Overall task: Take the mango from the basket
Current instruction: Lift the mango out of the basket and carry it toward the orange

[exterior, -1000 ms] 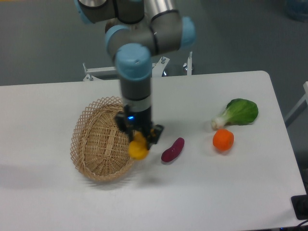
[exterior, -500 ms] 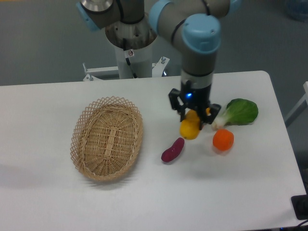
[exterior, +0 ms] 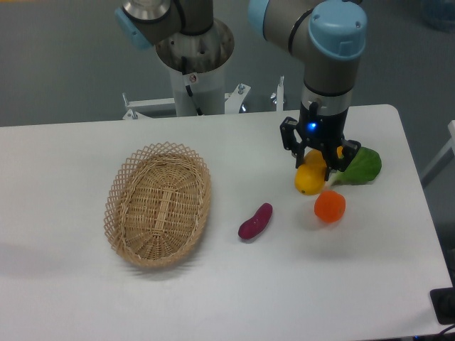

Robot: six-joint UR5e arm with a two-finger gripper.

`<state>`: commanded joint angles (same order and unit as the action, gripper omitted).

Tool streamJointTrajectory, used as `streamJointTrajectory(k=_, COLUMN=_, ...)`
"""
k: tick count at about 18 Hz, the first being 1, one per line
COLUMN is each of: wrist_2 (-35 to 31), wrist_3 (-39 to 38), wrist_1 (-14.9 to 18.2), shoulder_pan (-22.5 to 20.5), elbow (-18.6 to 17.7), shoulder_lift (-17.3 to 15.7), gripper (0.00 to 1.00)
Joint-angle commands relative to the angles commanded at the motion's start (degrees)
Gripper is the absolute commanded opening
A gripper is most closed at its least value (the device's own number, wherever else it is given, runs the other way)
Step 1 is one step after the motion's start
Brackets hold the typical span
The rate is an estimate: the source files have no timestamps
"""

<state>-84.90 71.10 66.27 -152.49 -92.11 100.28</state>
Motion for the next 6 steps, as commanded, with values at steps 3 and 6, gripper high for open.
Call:
streamJointTrajectory(k=3, wrist_2=0.6, wrist_3=0.0, wrist_1=0.0, shoulder_pan=-0.3, elbow=0.0, shoulder_lift=0.1, gripper=0.41)
streamJointTrajectory(k=6, wrist_2=0.7, wrist_3=0.0, wrist_1=0.0, shoulder_pan=-0.4, elbow=-0.2, shoulder_lift=0.0, gripper=0.41)
